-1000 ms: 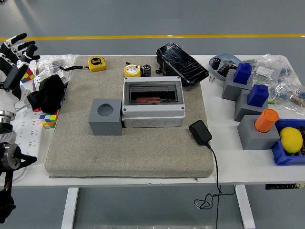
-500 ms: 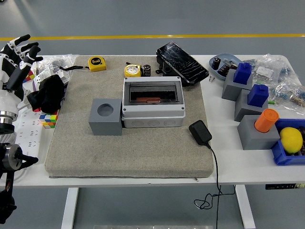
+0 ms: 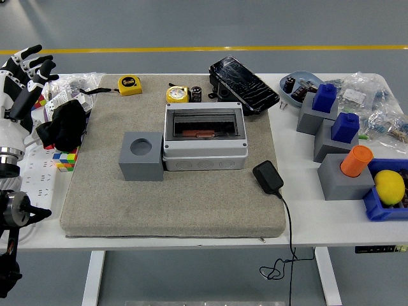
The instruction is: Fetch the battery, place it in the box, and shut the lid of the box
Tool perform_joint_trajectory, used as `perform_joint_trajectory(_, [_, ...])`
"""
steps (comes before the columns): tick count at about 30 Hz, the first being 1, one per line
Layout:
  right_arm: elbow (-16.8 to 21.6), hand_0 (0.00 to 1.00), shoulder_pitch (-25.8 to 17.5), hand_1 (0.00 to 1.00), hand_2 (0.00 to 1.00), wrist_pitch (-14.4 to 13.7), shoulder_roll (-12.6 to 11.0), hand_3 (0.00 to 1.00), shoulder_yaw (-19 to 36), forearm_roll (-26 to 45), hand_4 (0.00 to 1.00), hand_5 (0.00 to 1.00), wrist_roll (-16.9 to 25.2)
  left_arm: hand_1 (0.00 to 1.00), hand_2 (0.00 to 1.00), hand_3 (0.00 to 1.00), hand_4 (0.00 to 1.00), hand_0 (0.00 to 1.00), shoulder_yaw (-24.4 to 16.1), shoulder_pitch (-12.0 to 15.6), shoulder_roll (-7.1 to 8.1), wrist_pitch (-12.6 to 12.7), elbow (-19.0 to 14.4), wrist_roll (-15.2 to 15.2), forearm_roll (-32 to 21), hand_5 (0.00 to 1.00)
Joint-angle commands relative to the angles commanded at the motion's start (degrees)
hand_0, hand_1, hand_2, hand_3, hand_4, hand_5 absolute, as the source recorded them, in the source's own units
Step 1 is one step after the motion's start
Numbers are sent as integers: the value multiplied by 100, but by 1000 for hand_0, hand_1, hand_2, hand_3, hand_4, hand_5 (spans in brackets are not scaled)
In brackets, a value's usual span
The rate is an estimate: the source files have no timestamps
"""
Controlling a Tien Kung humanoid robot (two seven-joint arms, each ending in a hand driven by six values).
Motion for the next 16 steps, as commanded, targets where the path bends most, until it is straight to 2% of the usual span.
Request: perform_joint_trajectory(16, [0, 649, 18, 649, 674, 4, 3, 588, -4, -36, 998, 564, -10, 662, 658, 723, 998, 517, 51, -25, 33, -19, 16, 14, 5, 484])
